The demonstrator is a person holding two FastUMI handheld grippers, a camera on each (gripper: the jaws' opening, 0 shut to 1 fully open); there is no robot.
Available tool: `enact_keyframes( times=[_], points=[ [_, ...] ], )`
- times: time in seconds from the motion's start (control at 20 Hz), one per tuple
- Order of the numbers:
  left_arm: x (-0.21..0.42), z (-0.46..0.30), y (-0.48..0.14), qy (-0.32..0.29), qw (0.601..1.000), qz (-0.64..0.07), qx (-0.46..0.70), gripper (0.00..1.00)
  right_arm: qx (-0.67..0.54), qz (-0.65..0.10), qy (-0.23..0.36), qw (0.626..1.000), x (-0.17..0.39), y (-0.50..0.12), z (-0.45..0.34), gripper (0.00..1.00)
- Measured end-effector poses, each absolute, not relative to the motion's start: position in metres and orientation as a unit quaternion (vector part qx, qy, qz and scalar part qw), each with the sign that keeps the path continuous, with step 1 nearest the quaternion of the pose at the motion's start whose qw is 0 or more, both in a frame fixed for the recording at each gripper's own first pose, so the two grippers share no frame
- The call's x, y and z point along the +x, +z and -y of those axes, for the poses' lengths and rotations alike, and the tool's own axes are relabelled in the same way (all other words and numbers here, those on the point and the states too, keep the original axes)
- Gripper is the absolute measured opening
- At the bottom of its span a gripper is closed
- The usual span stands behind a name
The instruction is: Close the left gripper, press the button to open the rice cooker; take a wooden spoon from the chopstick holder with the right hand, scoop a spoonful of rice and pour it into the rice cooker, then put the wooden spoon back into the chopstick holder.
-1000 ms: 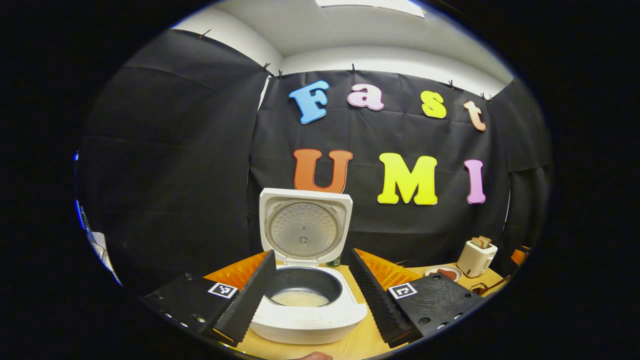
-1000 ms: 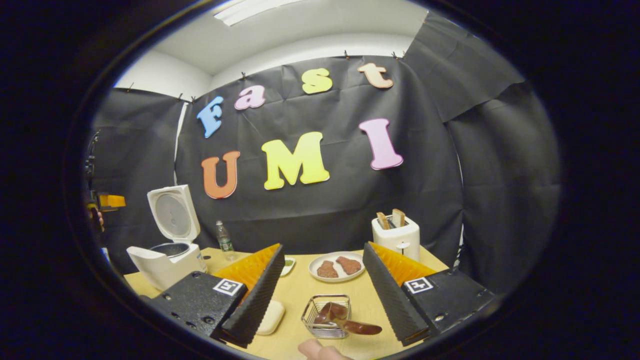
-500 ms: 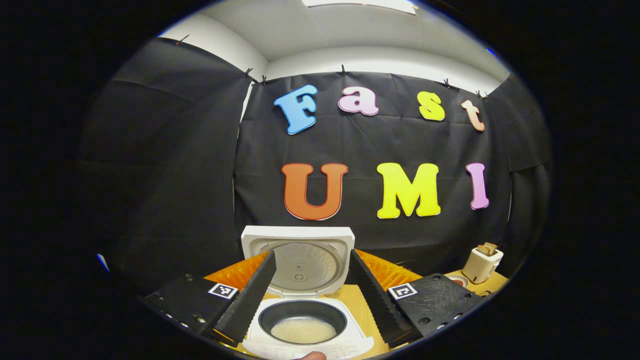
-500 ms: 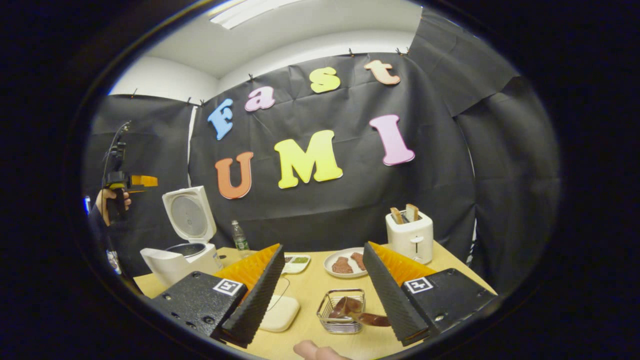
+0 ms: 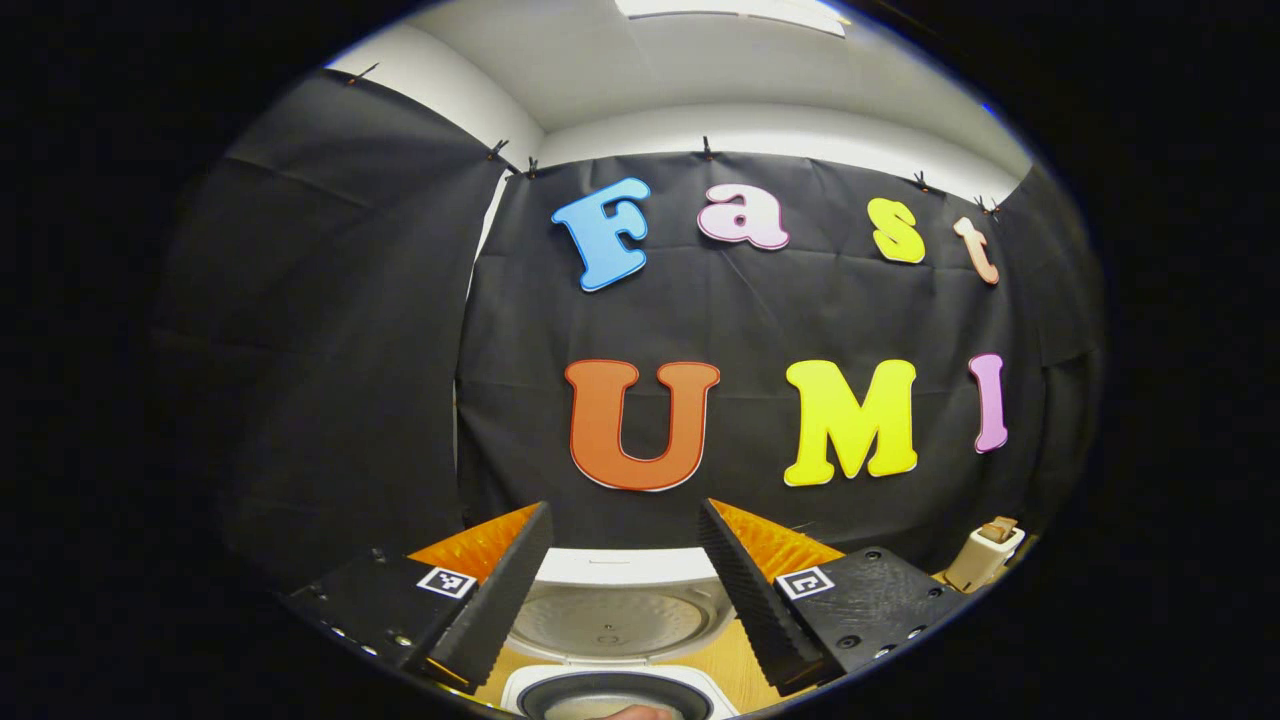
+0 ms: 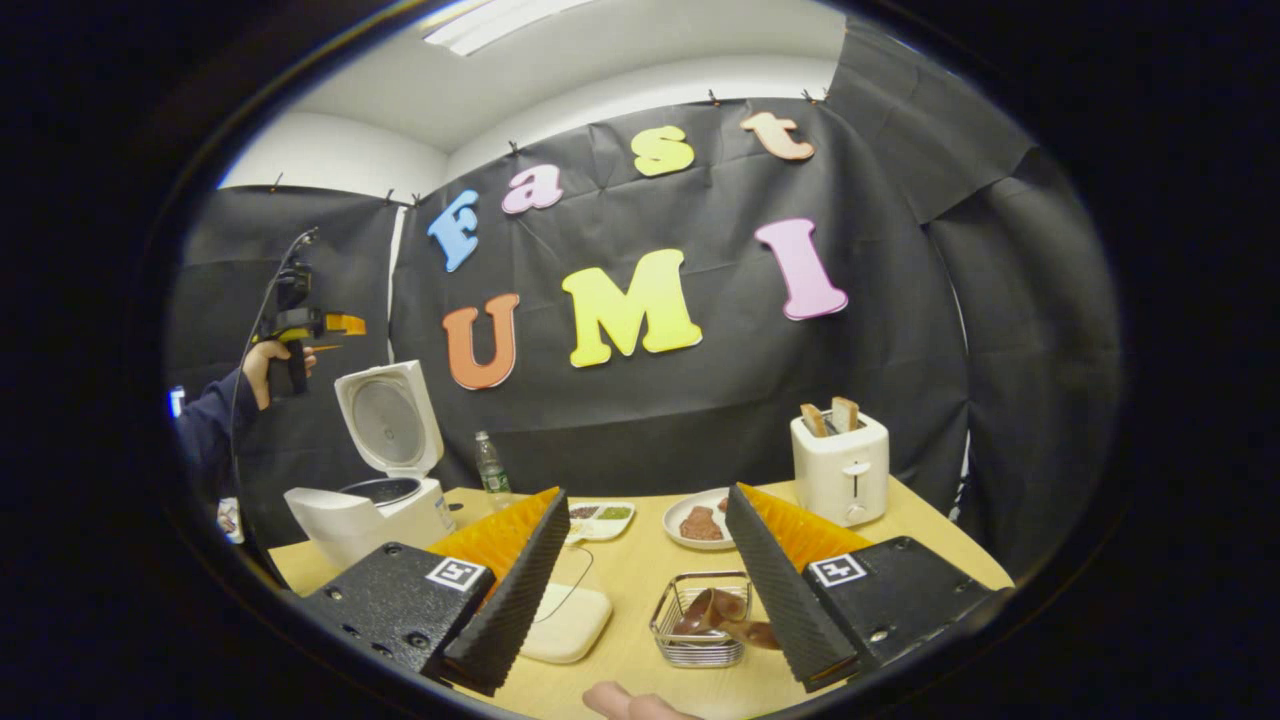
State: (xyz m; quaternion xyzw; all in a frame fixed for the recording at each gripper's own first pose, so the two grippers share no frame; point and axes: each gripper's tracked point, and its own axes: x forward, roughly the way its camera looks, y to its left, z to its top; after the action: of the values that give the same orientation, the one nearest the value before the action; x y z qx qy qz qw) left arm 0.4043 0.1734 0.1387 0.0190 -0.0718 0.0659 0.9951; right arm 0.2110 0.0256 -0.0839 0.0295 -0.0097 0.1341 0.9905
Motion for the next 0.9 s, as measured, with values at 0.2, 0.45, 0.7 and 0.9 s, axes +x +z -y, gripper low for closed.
enact_keyframes(
  times=[0.2,0.45,0.7,0.9],
  points=[
    [0.446,-0.197,0.129,0.071,0.995,0.072,-0.003,0.94,0.026,0.032,0.134,0.990,0.210,-0.075,-0.025,0.97],
    [0.489,-0.213,0.106,0.068,0.997,0.042,-0.019,0.94,-0.007,0.053,0.131,0.990,0.201,-0.069,-0.038,0.97],
    [0.515,-0.237,0.082,0.111,0.994,-0.010,0.016,0.93,-0.041,0.063,0.112,0.991,0.182,-0.063,-0.050,1.00],
    [0.504,-0.226,0.074,0.110,0.992,-0.053,0.038,0.96,-0.036,0.048,0.111,0.992,0.160,-0.065,-0.062,0.98]
  ],
)
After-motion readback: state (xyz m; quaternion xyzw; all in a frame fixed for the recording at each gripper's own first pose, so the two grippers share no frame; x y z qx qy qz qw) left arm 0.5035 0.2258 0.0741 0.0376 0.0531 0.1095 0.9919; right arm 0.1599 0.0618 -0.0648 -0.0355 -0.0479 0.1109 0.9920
